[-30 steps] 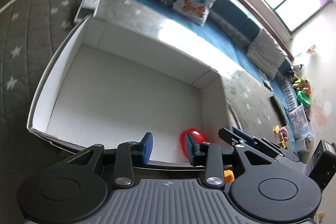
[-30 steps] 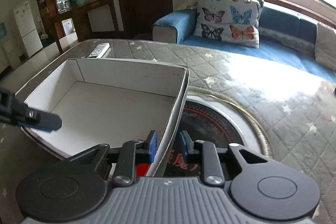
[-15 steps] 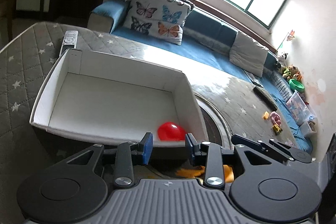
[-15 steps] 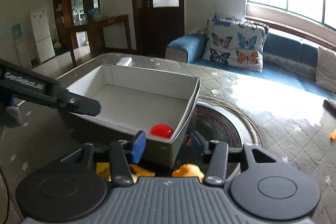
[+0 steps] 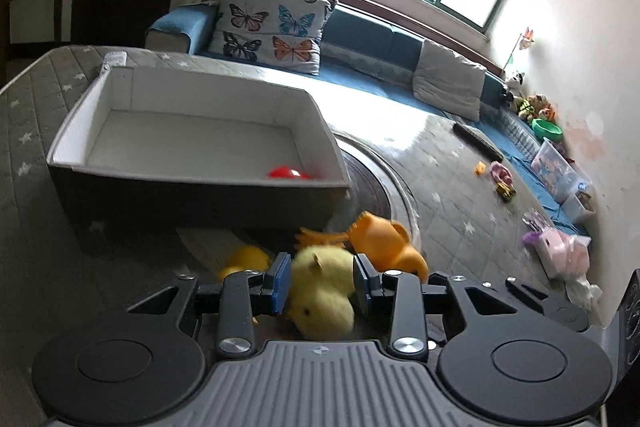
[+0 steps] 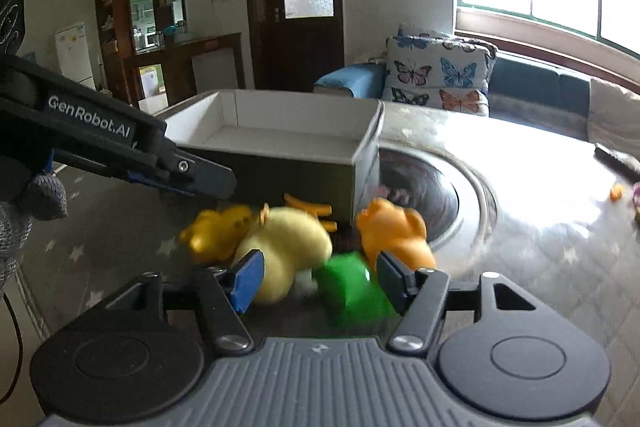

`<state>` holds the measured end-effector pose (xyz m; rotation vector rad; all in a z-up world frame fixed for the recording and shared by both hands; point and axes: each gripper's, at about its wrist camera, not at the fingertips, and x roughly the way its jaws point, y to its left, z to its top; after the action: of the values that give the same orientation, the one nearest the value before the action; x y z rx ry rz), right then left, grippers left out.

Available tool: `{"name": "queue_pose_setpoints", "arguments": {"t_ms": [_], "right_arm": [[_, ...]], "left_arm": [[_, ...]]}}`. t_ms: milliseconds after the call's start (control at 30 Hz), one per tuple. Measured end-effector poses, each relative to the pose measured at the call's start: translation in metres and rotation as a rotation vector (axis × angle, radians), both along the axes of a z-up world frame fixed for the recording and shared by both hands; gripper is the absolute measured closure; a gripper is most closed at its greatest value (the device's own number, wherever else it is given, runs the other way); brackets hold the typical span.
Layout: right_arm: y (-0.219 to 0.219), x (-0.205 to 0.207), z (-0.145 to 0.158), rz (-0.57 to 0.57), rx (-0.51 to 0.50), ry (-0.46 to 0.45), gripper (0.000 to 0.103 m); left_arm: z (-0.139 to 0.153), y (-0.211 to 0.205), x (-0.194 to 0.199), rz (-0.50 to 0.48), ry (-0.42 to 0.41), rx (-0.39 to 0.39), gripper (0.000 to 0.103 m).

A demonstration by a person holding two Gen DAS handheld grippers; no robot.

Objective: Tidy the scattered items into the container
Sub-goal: 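Withdraw both grippers from the box back to the toys, then move both grippers toward the green soft toy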

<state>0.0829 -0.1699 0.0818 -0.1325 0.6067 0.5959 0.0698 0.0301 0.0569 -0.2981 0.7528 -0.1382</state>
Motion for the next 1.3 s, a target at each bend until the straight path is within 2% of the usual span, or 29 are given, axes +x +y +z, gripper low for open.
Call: {"name": "queue_pose_setpoints", "arguments": {"t_ms": [400,500,567,700,833,1000,1300], "right_arm": [[-0.017,-0.029,-0.015,-0.035,0.022,0.025,0.033],[-0.015,-0.034,-0.017,-0.036,0.016,0.019,0.026],[-0.014,-0.037,-0.019,-0.035,0.017,0.02,0.025],[-0.012,-0.043,-0.021,-0.042,0.006,0.028,0.024],[-0.01,-0.048,-0.024,-0.052,-0.009,0.033,0.016],[-0.011,-0.054,-0.028,-0.06,-0.025,0.039,0.012],[-0.009,-0.058,-0.031,-0.051,-0.027,0.052,0.011]], "left_arm": [[-0.027,-0.024,-0.024,-0.017,0.053,0.041,0.066],[-0.033,-0.027,-0.029,-0.012,0.065,0.037,0.066],[-0.036,-0.029,-0.03,-0.011,0.072,0.038,0.066],[-0.039,-0.033,-0.036,-0.019,0.075,0.061,0.067],[-0.044,-0.035,-0.039,-0.017,0.089,0.07,0.067],[-0.047,-0.036,-0.043,-0.02,0.096,0.066,0.067],[-0.049,-0.039,-0.049,-0.028,0.1,0.064,0.067]]}}
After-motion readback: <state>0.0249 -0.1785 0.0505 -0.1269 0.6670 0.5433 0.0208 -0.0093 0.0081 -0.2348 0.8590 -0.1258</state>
